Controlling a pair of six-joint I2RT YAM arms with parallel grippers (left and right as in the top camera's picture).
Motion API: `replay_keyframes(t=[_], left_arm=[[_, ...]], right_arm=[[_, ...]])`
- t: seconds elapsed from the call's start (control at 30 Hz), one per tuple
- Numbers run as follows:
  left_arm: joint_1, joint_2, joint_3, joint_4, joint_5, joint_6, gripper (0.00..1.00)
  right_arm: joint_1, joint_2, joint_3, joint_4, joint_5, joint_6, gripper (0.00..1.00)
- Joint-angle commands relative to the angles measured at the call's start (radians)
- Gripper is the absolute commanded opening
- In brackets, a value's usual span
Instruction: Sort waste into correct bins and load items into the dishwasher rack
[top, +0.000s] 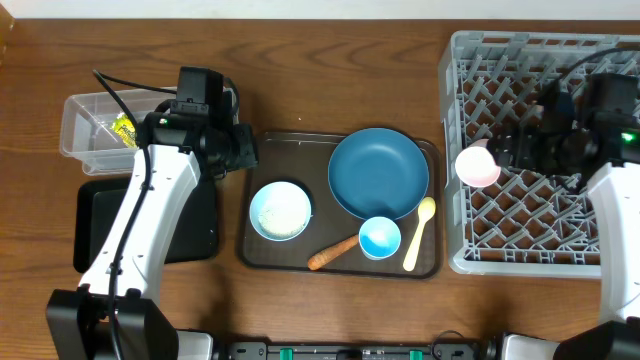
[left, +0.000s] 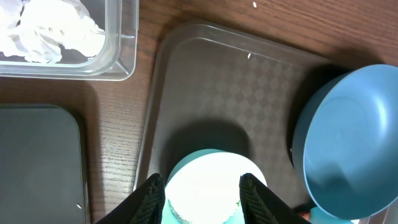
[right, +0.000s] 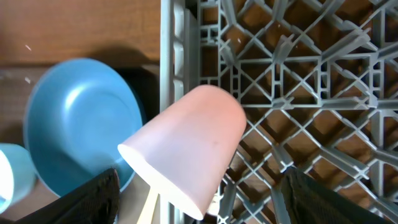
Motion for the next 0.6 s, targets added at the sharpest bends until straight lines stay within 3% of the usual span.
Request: replay_keyframes(t=[0.0,0.13,0.33,0.57], left_arm=[[0.002,-0.011,0.010,0.000,0.002,0.006,0.42],[0.002,-0.011,0.010,0.000,0.002,0.006,0.42],[0.002,-0.011,0.010,0.000,0.002,0.006,0.42],[0.002,-0.011,0.009,-0.004,0.002,0.006,0.42]], right_arm=[[0.051,0.002,0.011,-0.008,0.139,-0.011,0.78],[0.084,0.015,0.011,-0.006,0.270,0.033,0.77],[0.106,0.075,0.011,-0.006,0.275,0.034,0.76],[0.112,0.138,0.011,0.037,0.287,0.035,0.61]])
